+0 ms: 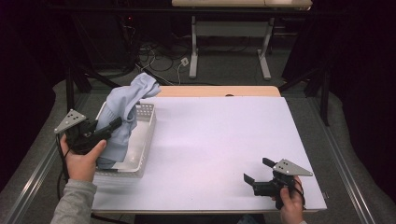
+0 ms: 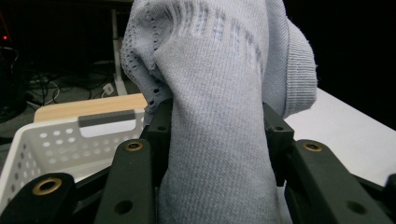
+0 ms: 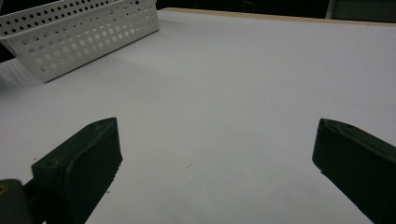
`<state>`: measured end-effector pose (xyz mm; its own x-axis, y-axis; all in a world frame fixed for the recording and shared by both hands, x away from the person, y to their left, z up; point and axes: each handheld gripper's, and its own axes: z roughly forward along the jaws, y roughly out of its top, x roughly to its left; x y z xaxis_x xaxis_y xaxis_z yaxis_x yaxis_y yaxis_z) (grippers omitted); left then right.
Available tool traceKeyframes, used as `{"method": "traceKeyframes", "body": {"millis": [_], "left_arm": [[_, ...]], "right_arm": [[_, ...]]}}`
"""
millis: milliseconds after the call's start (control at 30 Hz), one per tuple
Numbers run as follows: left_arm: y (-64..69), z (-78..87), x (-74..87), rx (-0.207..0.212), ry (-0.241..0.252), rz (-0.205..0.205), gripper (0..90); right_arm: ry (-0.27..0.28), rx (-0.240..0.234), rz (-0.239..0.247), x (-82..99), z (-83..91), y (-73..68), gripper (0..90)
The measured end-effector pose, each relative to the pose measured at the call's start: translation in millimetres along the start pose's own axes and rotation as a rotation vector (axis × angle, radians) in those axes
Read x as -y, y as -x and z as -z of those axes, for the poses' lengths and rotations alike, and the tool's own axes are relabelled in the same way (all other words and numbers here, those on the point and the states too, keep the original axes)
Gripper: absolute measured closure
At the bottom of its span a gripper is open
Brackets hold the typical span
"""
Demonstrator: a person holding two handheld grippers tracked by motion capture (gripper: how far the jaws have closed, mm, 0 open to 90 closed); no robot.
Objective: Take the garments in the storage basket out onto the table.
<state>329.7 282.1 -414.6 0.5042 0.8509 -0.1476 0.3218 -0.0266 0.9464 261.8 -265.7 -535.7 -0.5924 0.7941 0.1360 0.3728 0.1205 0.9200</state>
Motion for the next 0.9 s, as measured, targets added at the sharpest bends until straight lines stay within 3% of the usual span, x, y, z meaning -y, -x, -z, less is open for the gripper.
{"method": "traceKeyframes", "body": {"millis": [267, 433, 633, 900], "left_arm": [[25.0, -7.5, -4.4, 0.053, 0.021, -0.004, 57.8], [43.0, -15.9, -5.1, 0.090, 0.022, -0.038, 57.7], [66.5, -28.0, 0.6, 0.147, 0.021, -0.039, 57.7], [94.0, -42.5, 7.1, 0.185, 0.001, -0.066, 57.6]], "right_arm": [[0.002, -0.006, -0.011, 0.2, -0.7, 0.2, 1.1], [-0.001, -0.003, -0.006, 0.7, 0.9, 1.6, 1.1], [0.010, 0.002, -0.011, 0.6, 1.4, 1.4, 1.1], [0.023, -0.002, -0.003, -0.7, 2.4, 2.3, 1.1]]}}
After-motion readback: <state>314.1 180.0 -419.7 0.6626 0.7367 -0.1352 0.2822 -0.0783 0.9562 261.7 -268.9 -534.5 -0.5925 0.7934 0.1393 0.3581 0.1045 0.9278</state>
